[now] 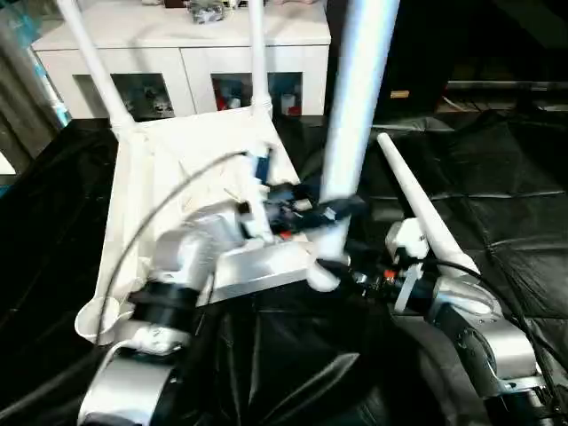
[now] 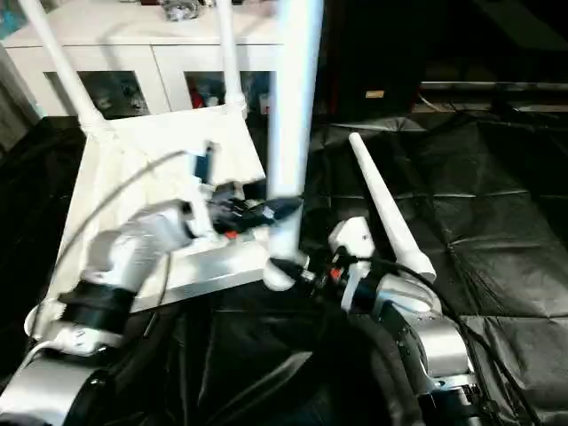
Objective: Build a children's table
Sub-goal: Pick table leg
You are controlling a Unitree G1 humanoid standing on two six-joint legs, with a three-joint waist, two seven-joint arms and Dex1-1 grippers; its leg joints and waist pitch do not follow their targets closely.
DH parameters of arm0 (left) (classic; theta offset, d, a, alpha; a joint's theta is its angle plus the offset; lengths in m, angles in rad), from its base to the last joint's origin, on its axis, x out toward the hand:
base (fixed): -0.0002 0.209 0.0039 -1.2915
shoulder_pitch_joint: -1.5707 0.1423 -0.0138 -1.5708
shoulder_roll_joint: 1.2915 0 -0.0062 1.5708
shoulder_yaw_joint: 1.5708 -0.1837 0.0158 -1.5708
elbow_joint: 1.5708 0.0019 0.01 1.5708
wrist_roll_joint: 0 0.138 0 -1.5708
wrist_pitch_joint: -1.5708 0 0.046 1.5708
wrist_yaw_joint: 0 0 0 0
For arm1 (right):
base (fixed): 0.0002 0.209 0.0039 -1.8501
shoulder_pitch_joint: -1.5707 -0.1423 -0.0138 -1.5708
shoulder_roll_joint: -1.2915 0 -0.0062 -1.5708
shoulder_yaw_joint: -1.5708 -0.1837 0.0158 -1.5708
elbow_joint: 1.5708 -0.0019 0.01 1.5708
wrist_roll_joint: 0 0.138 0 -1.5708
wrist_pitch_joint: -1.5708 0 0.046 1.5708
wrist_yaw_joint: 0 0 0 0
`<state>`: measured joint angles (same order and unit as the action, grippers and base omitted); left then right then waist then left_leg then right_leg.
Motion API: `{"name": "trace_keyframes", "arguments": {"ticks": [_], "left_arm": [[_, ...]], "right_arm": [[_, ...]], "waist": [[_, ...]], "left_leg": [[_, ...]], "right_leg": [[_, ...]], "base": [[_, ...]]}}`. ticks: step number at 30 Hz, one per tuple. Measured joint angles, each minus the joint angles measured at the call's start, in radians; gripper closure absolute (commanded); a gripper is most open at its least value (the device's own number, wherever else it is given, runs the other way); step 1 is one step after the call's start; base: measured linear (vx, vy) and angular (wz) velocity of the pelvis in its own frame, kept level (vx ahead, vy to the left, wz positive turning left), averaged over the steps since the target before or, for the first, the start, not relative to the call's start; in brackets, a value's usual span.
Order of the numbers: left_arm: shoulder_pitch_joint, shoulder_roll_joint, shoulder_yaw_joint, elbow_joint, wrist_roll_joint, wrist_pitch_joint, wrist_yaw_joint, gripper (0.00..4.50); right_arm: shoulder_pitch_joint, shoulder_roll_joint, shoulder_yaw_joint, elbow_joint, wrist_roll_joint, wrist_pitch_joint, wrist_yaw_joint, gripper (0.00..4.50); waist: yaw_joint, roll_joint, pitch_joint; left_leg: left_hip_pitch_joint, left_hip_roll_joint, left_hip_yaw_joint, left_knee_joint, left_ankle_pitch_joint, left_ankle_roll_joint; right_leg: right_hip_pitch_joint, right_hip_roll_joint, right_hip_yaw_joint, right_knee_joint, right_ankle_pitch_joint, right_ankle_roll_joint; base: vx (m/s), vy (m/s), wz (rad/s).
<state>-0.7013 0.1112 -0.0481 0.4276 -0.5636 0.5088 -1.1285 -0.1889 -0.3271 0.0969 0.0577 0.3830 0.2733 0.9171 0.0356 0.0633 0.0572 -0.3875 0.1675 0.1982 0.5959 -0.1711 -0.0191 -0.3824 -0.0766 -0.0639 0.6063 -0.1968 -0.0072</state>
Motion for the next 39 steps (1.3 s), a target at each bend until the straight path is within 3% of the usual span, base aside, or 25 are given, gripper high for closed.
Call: {"name": "trace_keyframes", "arguments": {"ticks": [15, 24, 30, 33, 39], "left_arm": [[-0.018, 0.051, 0.012, 0.0, -0.071, 0.141, -0.103, 1.14], [-0.018, 0.057, 0.017, 0.0, -0.072, 0.151, -0.112, 1.9], [-0.018, 0.046, 0.036, 0.0, -0.071, 0.127, -0.094, 2.13], [-0.018, 0.035, 0.04, 0.001, -0.068, 0.094, -0.068, 2.24], [-0.02, 0.008, 0.052, -0.008, 0.023, -0.02, 0.091, 2.47]], "right_arm": [[0.012, -0.028, 0.028, -0.014, 0.008, 0.029, 0.054, 2.62], [0.012, -0.039, 0.033, -0.023, 0.014, 0.03, 0.076, 2.62], [0.012, -0.04, 0.031, -0.028, 0.026, 0.03, 0.075, 2.62], [0.007, -0.038, 0.028, -0.027, 0.027, 0.03, 0.065, 1.92], [-0.014, -0.012, 0.005, -0.006, 0.005, 0.044, -0.026, 1.48]], "waist": [[0.0, 0.003, 0.001], [0.0, 0.003, 0.001], [0.001, 0.003, 0.001], [0.001, 0.003, 0.001], [0.0, 0.003, 0.001]], "left_leg": [[0.0, 0.0, 0.0, 0.0, 0.0, 0.0], [0.0, 0.0, 0.0, 0.0, 0.0, 0.0], [0.0, 0.0, 0.0, 0.0, 0.0, 0.0], [0.0, 0.0, 0.0, 0.0, 0.0, 0.0], [0.0, 0.0, 0.0, 0.0, 0.0, 0.0]], "right_leg": [[0.0, 0.0, 0.0, 0.0, 0.0, 0.0], [0.0, 0.0, 0.0, 0.0, 0.0, 0.0], [0.0, 0.0, 0.0, 0.0, 0.0, 0.0], [0.0, 0.0, 0.0, 0.0, 0.0, 0.0], [0.0, 0.0, 0.0, 0.0, 0.0, 0.0]], "base": [[0.0, 0.0, 0.0], [0.0, 0.0, 0.0], [0.0, 0.0, 0.0], [0.0, 0.0, 0.0], [0.0, 0.0, 0.0]]}}
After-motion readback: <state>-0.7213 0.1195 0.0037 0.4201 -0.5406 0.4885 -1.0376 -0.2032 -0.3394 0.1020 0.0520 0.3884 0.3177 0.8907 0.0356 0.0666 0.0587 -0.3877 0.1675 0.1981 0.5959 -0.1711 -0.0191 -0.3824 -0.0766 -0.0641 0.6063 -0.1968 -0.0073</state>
